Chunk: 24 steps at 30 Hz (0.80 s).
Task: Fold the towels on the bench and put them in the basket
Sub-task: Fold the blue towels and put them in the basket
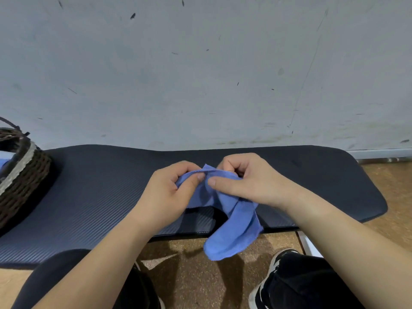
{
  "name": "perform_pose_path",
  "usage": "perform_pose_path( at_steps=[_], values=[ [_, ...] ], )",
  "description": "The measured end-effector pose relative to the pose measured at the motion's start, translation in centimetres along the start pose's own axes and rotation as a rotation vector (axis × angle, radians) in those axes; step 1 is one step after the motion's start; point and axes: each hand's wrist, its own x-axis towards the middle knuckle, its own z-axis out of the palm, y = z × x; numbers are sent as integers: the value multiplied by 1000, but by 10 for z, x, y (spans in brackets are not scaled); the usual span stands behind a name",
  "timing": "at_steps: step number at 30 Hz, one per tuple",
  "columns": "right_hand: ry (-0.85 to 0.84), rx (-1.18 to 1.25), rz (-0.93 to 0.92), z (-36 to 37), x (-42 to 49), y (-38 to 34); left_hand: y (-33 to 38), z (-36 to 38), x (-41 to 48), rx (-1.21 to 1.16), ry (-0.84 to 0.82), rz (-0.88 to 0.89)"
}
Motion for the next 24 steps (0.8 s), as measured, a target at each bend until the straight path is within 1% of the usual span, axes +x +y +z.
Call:
perform_pose_path(
  at_steps=[3, 7, 9, 11, 13, 17, 19, 21, 24],
  values=[
    [-50, -171, 20, -4, 4, -6, 9, -16, 3, 0, 128, -16],
    [30, -398, -6, -6, 10, -4, 24, -39, 10, 184, 175, 97],
    [56, -485, 5, -10, 8, -5, 33, -49, 11, 172, 188, 80],
    [65, -440, 31, -14, 1, -9, 42, -59, 12, 87, 201, 10],
    [69, -344, 62, -19, -7, -18, 49, -68, 12, 38, 226, -21],
    [55, -60, 63, -25, -22, -42, 62, -85, 8, 85, 248, 4],
    [51, 9, 83, -28, -30, -53, 70, -94, 6, 119, 240, 27],
    [71, -96, 97, -31, -37, -65, 80, -102, 4, 143, 230, 72],
    [109, -342, 112, -36, -41, -79, 91, -109, 0, 159, 231, 122]
  ],
)
